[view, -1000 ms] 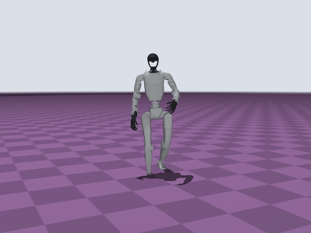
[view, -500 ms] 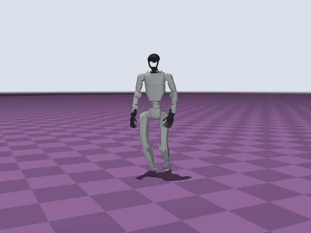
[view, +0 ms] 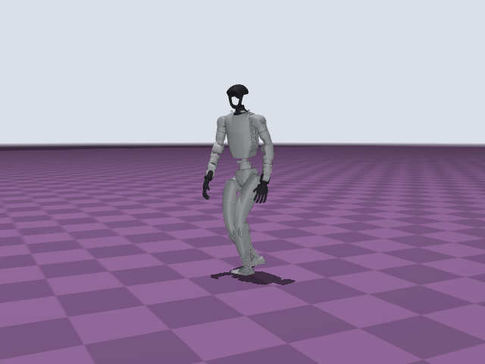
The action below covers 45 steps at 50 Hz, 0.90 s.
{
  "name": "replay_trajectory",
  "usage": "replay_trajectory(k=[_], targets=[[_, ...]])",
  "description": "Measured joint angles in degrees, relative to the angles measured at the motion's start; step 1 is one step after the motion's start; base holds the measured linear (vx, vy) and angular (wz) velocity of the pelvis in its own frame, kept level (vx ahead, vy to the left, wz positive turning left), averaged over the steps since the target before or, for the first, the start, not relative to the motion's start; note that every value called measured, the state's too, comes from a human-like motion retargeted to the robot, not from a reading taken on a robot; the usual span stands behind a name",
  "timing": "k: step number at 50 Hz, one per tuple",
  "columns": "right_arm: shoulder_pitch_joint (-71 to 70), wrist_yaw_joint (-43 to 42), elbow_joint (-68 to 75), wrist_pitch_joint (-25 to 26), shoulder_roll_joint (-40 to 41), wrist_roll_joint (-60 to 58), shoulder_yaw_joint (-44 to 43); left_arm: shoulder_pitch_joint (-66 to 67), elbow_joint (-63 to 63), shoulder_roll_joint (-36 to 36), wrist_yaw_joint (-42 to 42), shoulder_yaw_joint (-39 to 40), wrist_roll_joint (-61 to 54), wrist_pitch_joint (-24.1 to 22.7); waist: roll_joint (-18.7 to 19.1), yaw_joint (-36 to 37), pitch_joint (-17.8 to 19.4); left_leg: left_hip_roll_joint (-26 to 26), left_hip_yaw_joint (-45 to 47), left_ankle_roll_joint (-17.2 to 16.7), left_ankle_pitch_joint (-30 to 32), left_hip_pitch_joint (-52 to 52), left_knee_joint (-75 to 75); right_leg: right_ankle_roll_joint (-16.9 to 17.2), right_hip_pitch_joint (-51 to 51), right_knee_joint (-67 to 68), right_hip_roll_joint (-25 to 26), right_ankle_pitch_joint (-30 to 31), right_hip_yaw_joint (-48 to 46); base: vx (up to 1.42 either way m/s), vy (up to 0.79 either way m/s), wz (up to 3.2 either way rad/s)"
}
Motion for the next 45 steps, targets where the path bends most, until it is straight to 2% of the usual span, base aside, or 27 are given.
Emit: replay_trajectory(k=[8, 16, 20, 25, 30, 33, 43, 45], targets=[[2.46, -0.12, 1.6, -0.12, 0.3, -0.49, 0.29, -2.91, -2.35, 1.31, 2.71, -0.24, -0.43, -1.01, -3.16, -0.46, 0.21, -4.41, -0.33, 2.49, -0.37, 4.8, -0.04, 2.38, 2.08, 6.29, -3.27, 1.62, 3.01, 0.16, 0.08, -0.69], [4.38, 0.03, 1.97, -0.04, -0.41, -0.29, 0.21, -5.79, -5.44, 1.9, 5.07, -2.02, -0.53, -1.66, -6.12, -1.92, 0.68, -8.85, 0.91, 4.92, -2.09, 11.35, -3.06, 5.88, -1.96, 22.86, -9.27, 10.28, 4.44, 0.14, 0.09, -0.71], [4.22, -0.32, 1.25, 0.03, -1.26, -0.47, -0.08, -8.55, -6.86, 2.55, 6.16, -2.82, -0.42, -1.61, -6.17, -2.93, 1.12, -9.3, 1.92, 5.34, -2.93, 15.65, -6.54, 4.63, -7.37, 31.81, -12.88, 12.64, 3.7, 0.14, 0.09, -0.81], [4.65, -1.57, -0.14, -0.3, -2.3, -0.99, -0.12, -11.6, -7.48, 3.06, 7.87, -3.61, -0.26, -1.23, -5.64, -5.28, 1.45, -9.3, 2.97, 4.94, -4.13, 20.49, -9.04, 1.35, -14.2, 36.77, -16.49, 8.86, 2.02, 0.14, 0.08, -0.74], [3.74, -2.39, -1.98, -0.56, -3.54, -1.17, -0.21, -16.62, -6.62, 3.63, 9.87, -2.6, -1.46, -0.47, -3.09, -7.56, 1.41, -7.65, 3.1, 3.81, -3.2, 26.6, -16.56, -0.78, -20.95, 31.64, -15.08, 5.85, -0.68, 0.14, 0.06, -0.64], [3.79, -2.91, -2.67, -0.67, -3.84, -1.1, -0.27, -19.14, -5.93, 3.79, 11.29, -1.91, -2.42, -0.29, -2.13, -8.8, 1.27, -6.96, 3.36, 3.17, -2.78, 29.37, -19.71, -0.66, -23.89, 25.33, -13.72, 5.32, -2.21, 0.11, 0.04, -0.52], [5.08, -3.79, -3.42, -0.54, -4.67, -0.67, -0.48, -24.48, -4.95, 3.73, 13.93, -0.77, -5.12, -0.96, 1.39, -9.95, -0.37, -4.02, 3.68, 1.69, -1.16, 35.57, -28.41, 3.99, -27.96, -2.95, -4.3, 11.31, -3.42, 0.04, 0.02, -0.45], [5.63, -3.82, -3.25, -0.51, -4.75, -0.71, -0.4, -24.14, -5.13, 3.56, 14.09, -0.94, -5.24, -1.18, 1.26, -9.94, -0.34, -3.93, 3.85, 1.39, -1.77, 36.24, -27.62, 4.56, -28.43, -3.81, -3.66, 11.61, -2.57, 0.02, 0.02, -0.37]])
